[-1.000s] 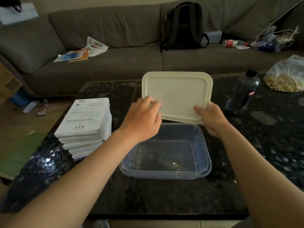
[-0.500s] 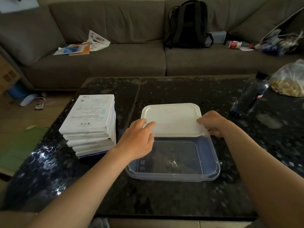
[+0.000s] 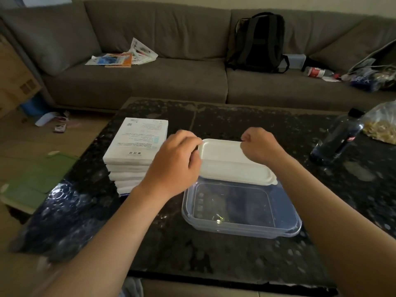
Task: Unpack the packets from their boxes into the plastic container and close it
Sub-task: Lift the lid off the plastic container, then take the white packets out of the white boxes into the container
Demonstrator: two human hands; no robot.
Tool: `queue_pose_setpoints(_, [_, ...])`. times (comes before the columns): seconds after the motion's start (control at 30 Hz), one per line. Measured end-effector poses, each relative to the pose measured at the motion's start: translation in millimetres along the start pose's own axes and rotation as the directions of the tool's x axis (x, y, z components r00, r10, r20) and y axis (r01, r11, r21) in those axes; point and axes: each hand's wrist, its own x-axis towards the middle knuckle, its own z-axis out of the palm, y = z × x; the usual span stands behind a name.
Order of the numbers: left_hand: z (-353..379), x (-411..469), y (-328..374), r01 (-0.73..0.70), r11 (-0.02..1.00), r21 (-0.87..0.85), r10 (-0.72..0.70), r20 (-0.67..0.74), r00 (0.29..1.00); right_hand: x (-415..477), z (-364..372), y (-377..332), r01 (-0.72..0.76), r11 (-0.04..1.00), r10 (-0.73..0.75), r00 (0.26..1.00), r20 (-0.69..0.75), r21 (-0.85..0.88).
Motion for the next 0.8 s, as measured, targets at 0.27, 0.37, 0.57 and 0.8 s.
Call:
queue_pose_setpoints(0.27, [-65,-18,-66,0.267,0.963,0.015,-0.252,-0.288,0.924,-45,47,-129,0.393,0.915,-0.404,0.891,0.206,0.096])
queue_pose_setpoints(0.37, [-77,-30,-80,0.430,0.898,-0.092,-0.439,-0.239,0.866,-48,65,-149,0.415,0.906,-0.423,0.874,0.240,0.086])
queue_pose_setpoints(0.57, [-86,-43,-92,0.636,0.746,-0.194,-0.642,0.041,0.766,-53,85,-163,0.386,0.920,-0.390,0.887,0.246,0.068])
queue_pose_setpoints(0.8, [-91,-51,-91,0.677,0.717,-0.166,-0.668,0.117,0.735,-57,96,-166,0.334,0.938,-0.347,0.909,0.230,0.094])
